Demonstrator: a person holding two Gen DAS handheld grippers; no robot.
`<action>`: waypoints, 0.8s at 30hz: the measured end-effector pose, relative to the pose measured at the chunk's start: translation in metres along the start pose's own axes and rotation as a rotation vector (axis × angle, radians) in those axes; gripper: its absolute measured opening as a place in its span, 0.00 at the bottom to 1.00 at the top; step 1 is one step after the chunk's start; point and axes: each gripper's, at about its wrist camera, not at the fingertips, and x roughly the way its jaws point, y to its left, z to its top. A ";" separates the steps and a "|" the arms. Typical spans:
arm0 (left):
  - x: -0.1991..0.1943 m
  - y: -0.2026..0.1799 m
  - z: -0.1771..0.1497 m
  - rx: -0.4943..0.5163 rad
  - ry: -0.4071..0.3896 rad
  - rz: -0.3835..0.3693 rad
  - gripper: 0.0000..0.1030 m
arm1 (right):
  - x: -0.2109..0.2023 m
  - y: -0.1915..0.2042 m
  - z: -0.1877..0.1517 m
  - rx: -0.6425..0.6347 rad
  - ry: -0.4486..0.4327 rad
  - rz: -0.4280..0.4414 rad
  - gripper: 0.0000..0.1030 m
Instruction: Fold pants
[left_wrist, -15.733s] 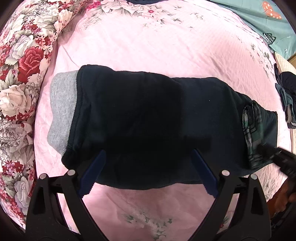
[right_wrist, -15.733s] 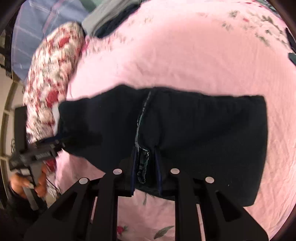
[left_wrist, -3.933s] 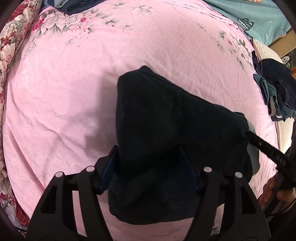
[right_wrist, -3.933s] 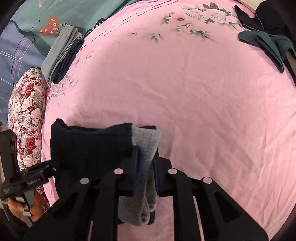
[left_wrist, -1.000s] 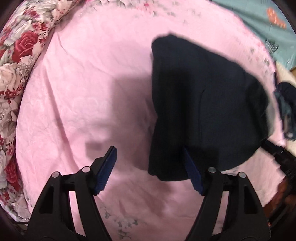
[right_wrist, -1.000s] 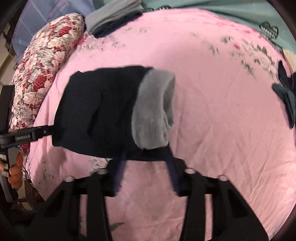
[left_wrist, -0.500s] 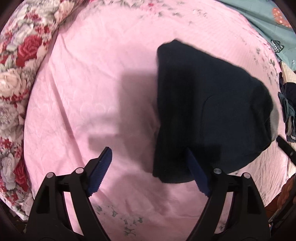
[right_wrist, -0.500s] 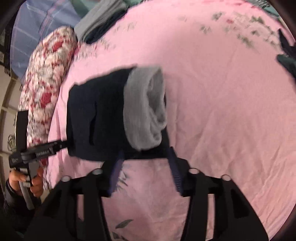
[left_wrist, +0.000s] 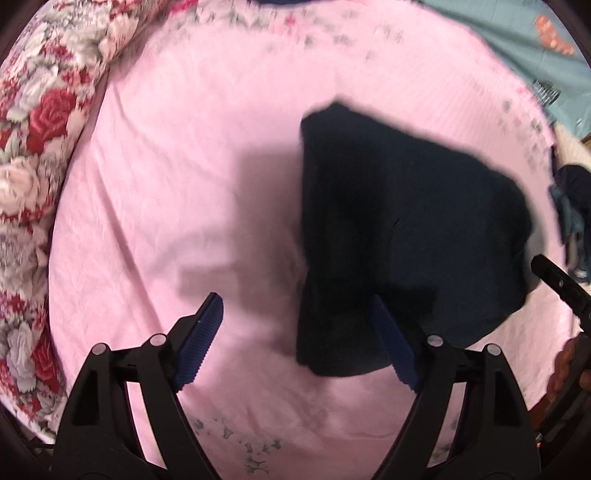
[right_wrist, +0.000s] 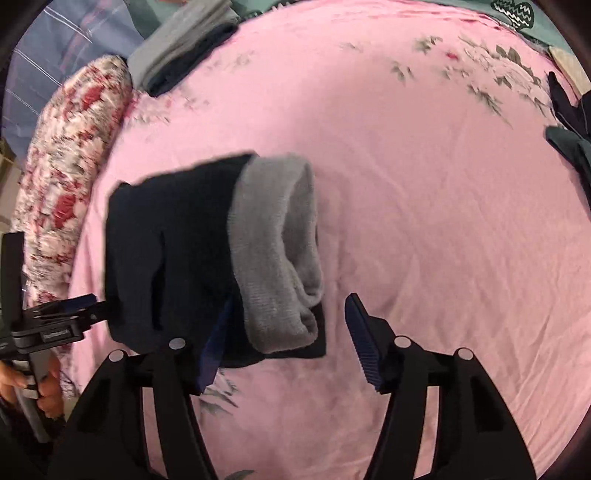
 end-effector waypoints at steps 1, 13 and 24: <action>-0.003 0.000 0.007 -0.004 -0.007 -0.034 0.81 | -0.008 -0.004 0.006 0.030 -0.044 0.023 0.66; 0.040 -0.022 0.049 -0.031 0.051 -0.031 0.81 | 0.037 -0.018 0.047 0.192 -0.009 0.106 0.82; 0.046 -0.017 0.048 -0.058 0.056 -0.046 0.88 | 0.027 -0.023 0.042 0.174 0.007 0.168 0.84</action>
